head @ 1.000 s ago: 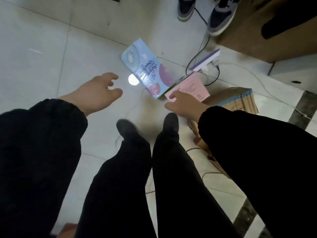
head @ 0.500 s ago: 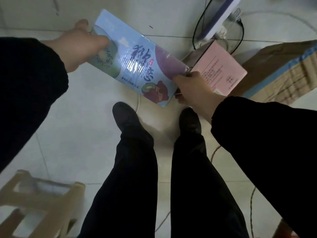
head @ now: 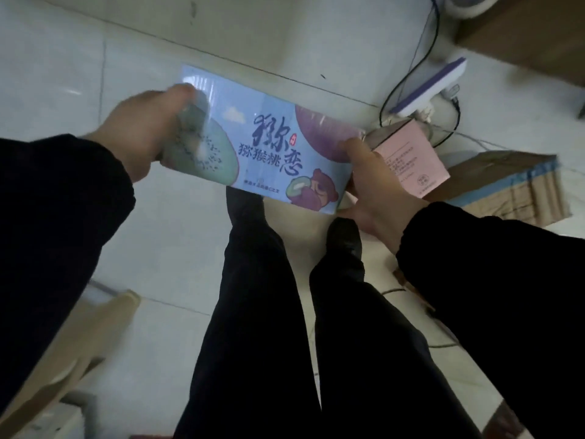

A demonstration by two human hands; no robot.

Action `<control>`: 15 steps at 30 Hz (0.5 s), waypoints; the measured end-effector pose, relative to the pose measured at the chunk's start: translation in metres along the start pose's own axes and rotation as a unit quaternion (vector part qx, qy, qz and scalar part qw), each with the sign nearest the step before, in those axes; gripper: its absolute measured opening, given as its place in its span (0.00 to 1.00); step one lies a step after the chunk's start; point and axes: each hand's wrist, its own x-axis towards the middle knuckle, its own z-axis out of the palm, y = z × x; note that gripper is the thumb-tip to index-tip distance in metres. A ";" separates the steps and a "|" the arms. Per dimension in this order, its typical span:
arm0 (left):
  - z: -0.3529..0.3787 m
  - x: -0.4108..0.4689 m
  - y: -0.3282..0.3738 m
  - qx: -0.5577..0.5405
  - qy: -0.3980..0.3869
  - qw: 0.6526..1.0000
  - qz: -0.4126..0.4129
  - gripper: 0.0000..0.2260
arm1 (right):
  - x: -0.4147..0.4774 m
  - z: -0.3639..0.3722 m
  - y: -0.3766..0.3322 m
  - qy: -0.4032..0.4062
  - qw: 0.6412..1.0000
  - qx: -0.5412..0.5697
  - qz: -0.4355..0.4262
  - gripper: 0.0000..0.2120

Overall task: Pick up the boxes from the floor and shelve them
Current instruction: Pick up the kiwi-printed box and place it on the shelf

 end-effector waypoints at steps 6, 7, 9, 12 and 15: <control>-0.044 -0.147 -0.064 -0.287 0.122 0.949 -0.037 0.13 | -0.113 0.019 -0.018 -0.072 0.981 -0.130 -0.122 0.32; -0.051 -0.170 -0.077 -0.323 0.139 0.935 -0.040 0.16 | -0.135 0.022 -0.017 -0.086 0.972 -0.163 -0.145 0.30; -0.065 -0.221 -0.102 -0.379 0.148 0.913 -0.034 0.26 | -0.176 0.030 -0.013 -0.117 0.954 -0.205 -0.185 0.25; -0.088 -0.299 -0.148 -0.413 0.203 0.888 -0.001 0.27 | -0.240 0.049 0.004 -0.192 0.912 -0.270 -0.243 0.20; -0.101 -0.380 -0.189 -0.445 0.268 0.855 0.009 0.20 | -0.305 0.075 0.036 -0.266 0.856 -0.339 -0.287 0.19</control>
